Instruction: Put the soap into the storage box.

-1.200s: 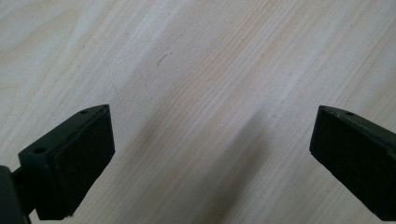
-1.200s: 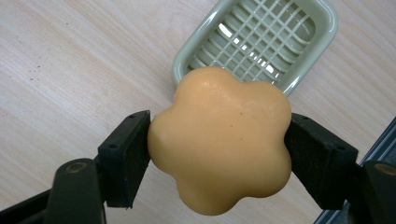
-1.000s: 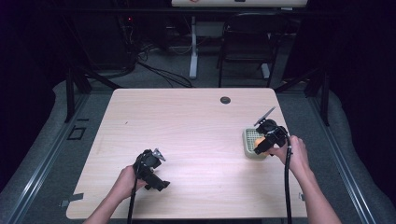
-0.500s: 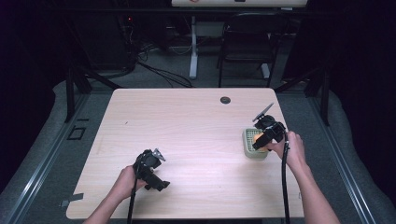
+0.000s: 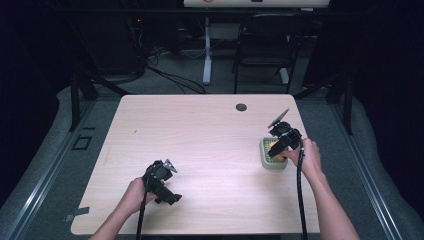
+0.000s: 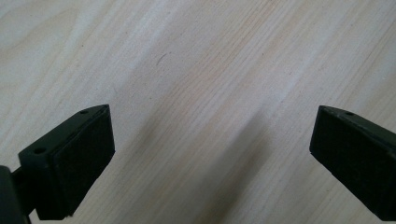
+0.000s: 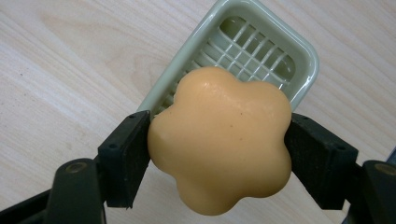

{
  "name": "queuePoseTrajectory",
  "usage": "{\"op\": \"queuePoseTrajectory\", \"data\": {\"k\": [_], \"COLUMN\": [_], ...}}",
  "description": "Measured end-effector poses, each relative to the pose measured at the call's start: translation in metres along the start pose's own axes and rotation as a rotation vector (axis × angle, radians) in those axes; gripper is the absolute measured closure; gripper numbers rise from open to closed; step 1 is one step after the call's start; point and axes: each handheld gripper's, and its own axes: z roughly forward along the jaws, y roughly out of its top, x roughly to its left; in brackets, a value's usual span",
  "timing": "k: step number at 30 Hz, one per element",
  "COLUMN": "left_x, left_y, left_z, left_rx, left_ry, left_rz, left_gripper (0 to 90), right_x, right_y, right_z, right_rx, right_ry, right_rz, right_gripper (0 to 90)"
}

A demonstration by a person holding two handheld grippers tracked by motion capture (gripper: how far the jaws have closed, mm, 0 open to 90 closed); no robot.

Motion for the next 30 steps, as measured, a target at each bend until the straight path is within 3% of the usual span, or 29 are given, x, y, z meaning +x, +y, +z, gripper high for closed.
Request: {"op": "queuePoseTrajectory", "data": {"k": [3, 4, 5, 7, 9, 11, 17, 18, 29, 30], "left_x": [0.0, 0.0, 0.0, 0.0, 0.0, 0.0, 0.0, 0.0, 0.0, 0.0], "left_y": [0.0, 0.0, 0.0, 0.0, 0.0, 0.0, 0.0, 0.0, 0.0, 0.0], "left_z": [0.0, 0.0, 0.0, 0.0, 0.0, 0.0, 0.0, 0.0, 0.001, 0.001], "left_rx": [0.0, -0.001, -0.001, 0.0, 0.001, 0.0, 0.0, 0.0, -0.001, -0.001], "left_ry": [-0.003, -0.003, -0.003, -0.003, -0.003, -0.002, -0.004, -0.003, -0.003, -0.004], "left_rz": [-0.001, -0.002, -0.002, 0.0, -0.001, -0.001, -0.002, -0.001, -0.002, -0.003], "left_gripper": [0.0, 0.0, 0.0, 0.0, 0.0, 0.0, 0.0, 0.0, 0.0, 0.0], "right_x": [0.0, -0.002, 0.0, 0.0, -0.002, -0.001, -0.003, -0.003, -0.005, -0.004], "right_y": [0.001, 0.003, 0.003, 0.004, 0.006, 0.006, 0.009, 0.008, 0.011, 0.011], "right_z": [0.006, 0.005, 0.007, 0.01, 0.011, 0.013, 0.019, 0.022, 0.029, 0.031], "right_rx": [-0.012, 0.023, -0.007, -0.01, 0.023, 0.001, 0.02, -0.001, 0.021, 0.005], "right_ry": [-0.001, -0.006, -0.001, -0.004, -0.002, -0.009, -0.016, -0.017, -0.035, -0.035], "right_rz": [0.009, -0.018, 0.006, 0.007, -0.015, -0.001, -0.01, 0.004, -0.01, 0.0], "right_gripper": [26.4, 26.4, 26.4, 26.4, 26.4, 26.4, 26.4, 26.4, 26.3, 26.3]}}
